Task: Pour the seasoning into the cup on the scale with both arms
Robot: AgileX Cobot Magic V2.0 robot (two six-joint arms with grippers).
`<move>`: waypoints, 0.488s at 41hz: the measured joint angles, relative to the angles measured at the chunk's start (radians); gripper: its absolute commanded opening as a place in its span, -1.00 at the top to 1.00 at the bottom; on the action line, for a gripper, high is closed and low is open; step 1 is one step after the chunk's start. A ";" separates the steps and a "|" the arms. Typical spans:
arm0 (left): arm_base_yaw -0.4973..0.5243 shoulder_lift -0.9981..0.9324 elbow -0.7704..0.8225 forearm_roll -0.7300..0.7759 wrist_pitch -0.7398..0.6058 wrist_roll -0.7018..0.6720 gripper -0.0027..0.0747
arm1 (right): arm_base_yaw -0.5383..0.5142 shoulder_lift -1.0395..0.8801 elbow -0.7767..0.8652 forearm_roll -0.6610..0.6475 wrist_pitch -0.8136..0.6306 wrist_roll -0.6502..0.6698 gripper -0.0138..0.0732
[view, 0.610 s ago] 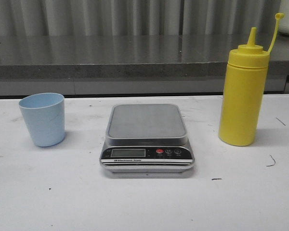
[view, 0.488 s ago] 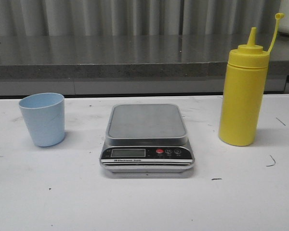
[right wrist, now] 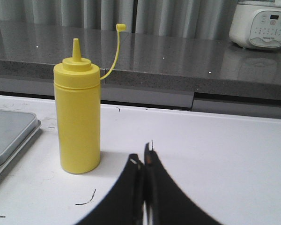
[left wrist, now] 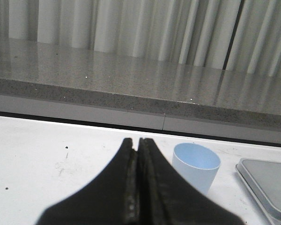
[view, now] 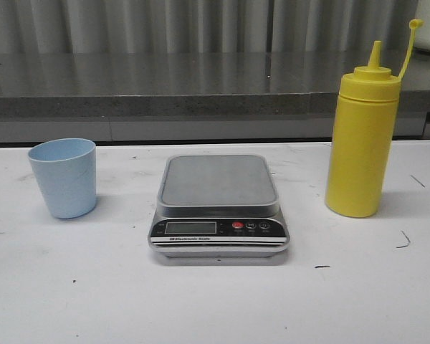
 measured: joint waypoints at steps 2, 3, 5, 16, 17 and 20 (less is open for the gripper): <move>0.000 0.000 0.000 0.000 0.000 0.000 0.98 | 0.000 0.000 0.000 0.000 -0.004 0.000 0.84; 0.000 0.000 0.000 0.000 0.000 0.000 0.98 | 0.000 0.000 0.000 0.000 -0.006 0.000 0.84; 0.000 0.000 0.000 0.000 0.000 0.000 0.98 | 0.000 0.000 0.000 0.000 -0.011 0.000 0.84; 0.000 0.000 -0.010 0.000 -0.027 0.000 0.98 | 0.000 0.000 -0.019 0.005 0.001 0.000 0.84; 0.000 0.000 -0.018 0.000 -0.022 0.000 0.98 | 0.000 0.000 -0.037 0.005 0.025 0.000 0.84; 0.000 0.000 -0.077 0.000 0.013 0.000 0.98 | 0.000 0.000 -0.102 0.006 0.093 0.000 0.84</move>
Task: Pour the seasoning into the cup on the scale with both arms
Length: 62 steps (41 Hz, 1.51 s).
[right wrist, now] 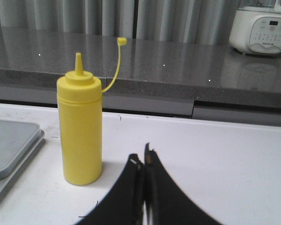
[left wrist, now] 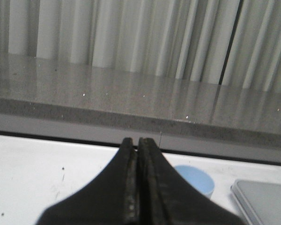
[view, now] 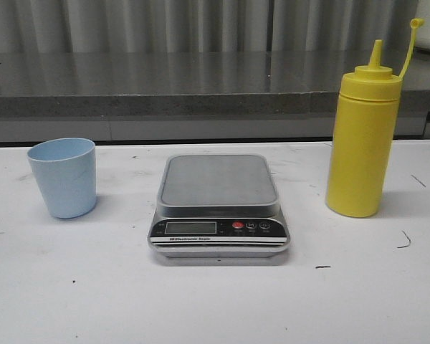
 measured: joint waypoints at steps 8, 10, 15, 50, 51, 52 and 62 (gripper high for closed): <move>0.000 0.029 -0.266 0.007 0.176 0.000 0.98 | 0.000 0.048 -0.266 0.002 0.173 0.000 0.84; 0.000 0.065 -0.344 0.013 0.236 0.000 0.98 | 0.000 0.093 -0.337 0.002 0.228 0.000 0.84; 0.000 0.177 -0.516 0.018 0.402 0.000 0.98 | -0.002 0.227 -0.487 0.002 0.380 0.000 0.84; 0.000 0.540 -0.587 0.022 0.645 0.026 0.21 | -0.002 0.625 -0.573 0.002 0.585 -0.004 -0.32; 0.000 0.550 -0.587 0.024 0.647 0.032 0.09 | -0.002 0.625 -0.573 0.002 0.585 -0.004 -0.38; 0.000 0.555 -0.587 0.023 0.648 0.035 -0.06 | -0.002 0.625 -0.573 0.002 0.585 -0.004 -0.42; 0.000 0.650 -0.598 0.017 0.671 0.050 -0.39 | -0.002 0.625 -0.573 0.002 0.590 -0.004 -0.44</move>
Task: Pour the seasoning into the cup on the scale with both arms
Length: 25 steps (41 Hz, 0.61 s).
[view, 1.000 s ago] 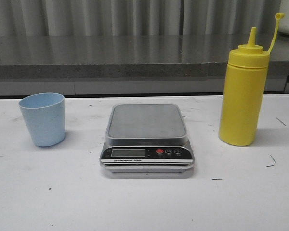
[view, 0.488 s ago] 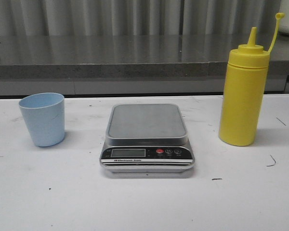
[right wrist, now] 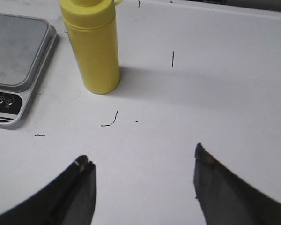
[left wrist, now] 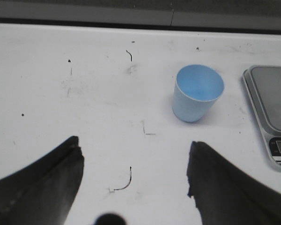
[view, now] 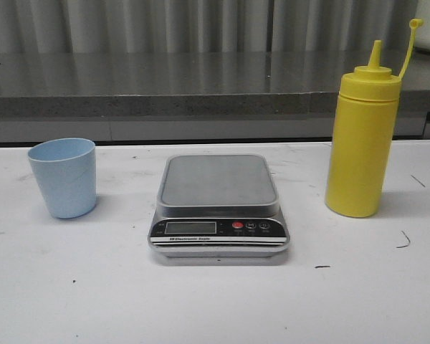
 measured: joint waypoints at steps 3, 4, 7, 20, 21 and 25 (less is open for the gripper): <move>0.000 0.047 -0.019 -0.012 0.016 0.000 -0.39 | 0.000 0.000 0.000 0.000 0.000 0.000 -0.44; 0.000 0.061 -0.029 -0.017 0.023 0.000 -0.39 | 0.000 0.000 0.000 0.000 0.000 0.000 -0.44; -0.005 0.112 -0.057 -0.024 0.035 0.002 -0.39 | 0.000 0.000 0.000 0.000 0.000 0.000 -0.44; -0.090 0.393 -0.195 -0.033 0.045 0.002 -0.39 | 0.000 0.000 0.000 0.000 0.000 0.000 -0.44; -0.093 0.415 -0.210 -0.033 0.045 0.002 -0.39 | 0.000 0.000 0.000 0.000 0.000 0.000 -0.44; -0.099 0.524 -0.258 -0.033 0.048 0.002 -0.39 | 0.000 0.000 0.000 0.000 0.000 0.000 -0.44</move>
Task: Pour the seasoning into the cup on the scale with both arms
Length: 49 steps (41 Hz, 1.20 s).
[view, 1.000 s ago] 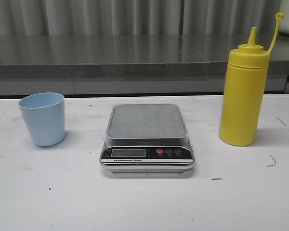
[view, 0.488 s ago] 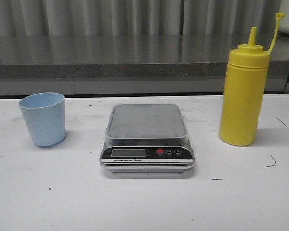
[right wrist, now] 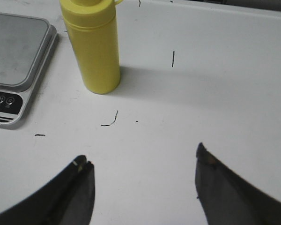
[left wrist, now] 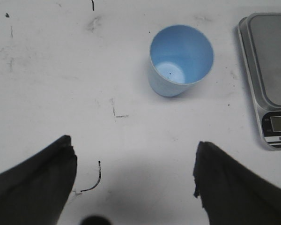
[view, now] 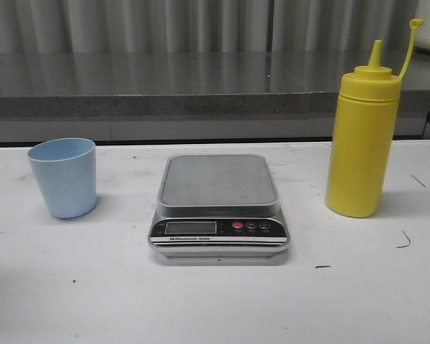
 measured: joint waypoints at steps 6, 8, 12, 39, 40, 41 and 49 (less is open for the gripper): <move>0.000 0.148 -0.068 -0.001 0.000 0.000 -0.39 | 0.000 0.000 0.000 0.000 0.000 0.000 -0.44; 0.000 0.201 -0.096 -0.001 0.000 0.000 -0.39 | 0.000 0.000 0.000 0.000 0.000 0.000 -0.44; 0.000 0.295 -0.146 -0.004 0.000 0.000 -0.39 | 0.000 0.000 0.000 0.000 0.000 0.000 -0.44; -0.048 0.708 -0.439 -0.025 0.000 0.001 -0.24 | 0.000 0.000 0.000 0.000 0.002 0.000 -0.44; -0.050 0.713 -0.442 -0.025 0.000 0.001 -0.17 | 0.000 0.000 0.000 0.000 0.002 0.000 -0.44; -0.055 0.717 -0.445 -0.025 0.000 0.001 -0.11 | 0.000 0.000 0.000 0.000 0.002 0.000 -0.44; -0.067 0.741 -0.457 -0.027 0.000 0.001 0.40 | 0.000 0.000 0.000 0.000 0.004 0.000 -0.44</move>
